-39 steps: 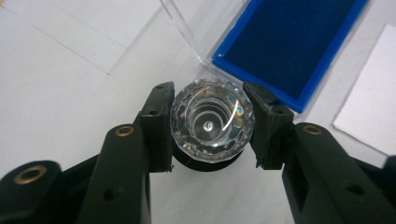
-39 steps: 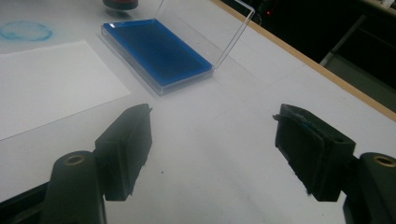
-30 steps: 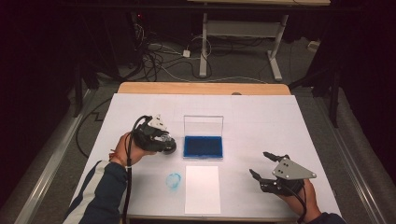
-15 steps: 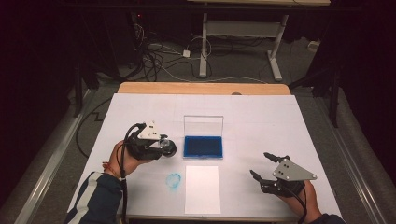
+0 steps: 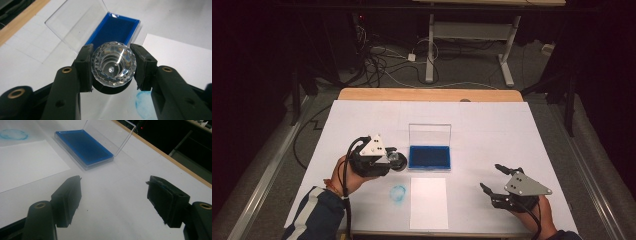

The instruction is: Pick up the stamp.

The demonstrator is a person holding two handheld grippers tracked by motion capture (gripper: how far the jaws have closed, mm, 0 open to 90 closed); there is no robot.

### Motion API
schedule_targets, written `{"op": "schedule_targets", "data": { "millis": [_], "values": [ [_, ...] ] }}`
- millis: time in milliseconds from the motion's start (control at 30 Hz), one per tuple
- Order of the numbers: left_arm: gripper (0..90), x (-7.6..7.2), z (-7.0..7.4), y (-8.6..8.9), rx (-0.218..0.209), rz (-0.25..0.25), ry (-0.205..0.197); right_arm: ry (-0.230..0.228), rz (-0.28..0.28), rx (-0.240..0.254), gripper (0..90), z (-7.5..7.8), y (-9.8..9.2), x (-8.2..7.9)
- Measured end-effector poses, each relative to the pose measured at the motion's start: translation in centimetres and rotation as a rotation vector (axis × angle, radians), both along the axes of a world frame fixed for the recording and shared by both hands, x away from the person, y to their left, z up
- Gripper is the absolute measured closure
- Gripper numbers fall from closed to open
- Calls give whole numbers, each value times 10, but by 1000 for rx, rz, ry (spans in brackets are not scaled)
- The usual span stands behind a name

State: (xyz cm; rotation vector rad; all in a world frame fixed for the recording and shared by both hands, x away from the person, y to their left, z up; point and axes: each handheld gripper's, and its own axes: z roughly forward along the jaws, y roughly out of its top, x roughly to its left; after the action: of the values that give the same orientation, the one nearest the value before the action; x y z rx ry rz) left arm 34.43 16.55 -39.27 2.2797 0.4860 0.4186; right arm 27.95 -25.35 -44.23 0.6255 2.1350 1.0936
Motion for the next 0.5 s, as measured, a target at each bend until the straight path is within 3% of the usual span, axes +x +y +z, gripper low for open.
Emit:
{"op": "schedule_targets", "data": {
  "millis": [500],
  "values": [
    [546,-14,6,-13,-35,-72,-22,6,8,-6,275,-1,2,0]
  ]
}}
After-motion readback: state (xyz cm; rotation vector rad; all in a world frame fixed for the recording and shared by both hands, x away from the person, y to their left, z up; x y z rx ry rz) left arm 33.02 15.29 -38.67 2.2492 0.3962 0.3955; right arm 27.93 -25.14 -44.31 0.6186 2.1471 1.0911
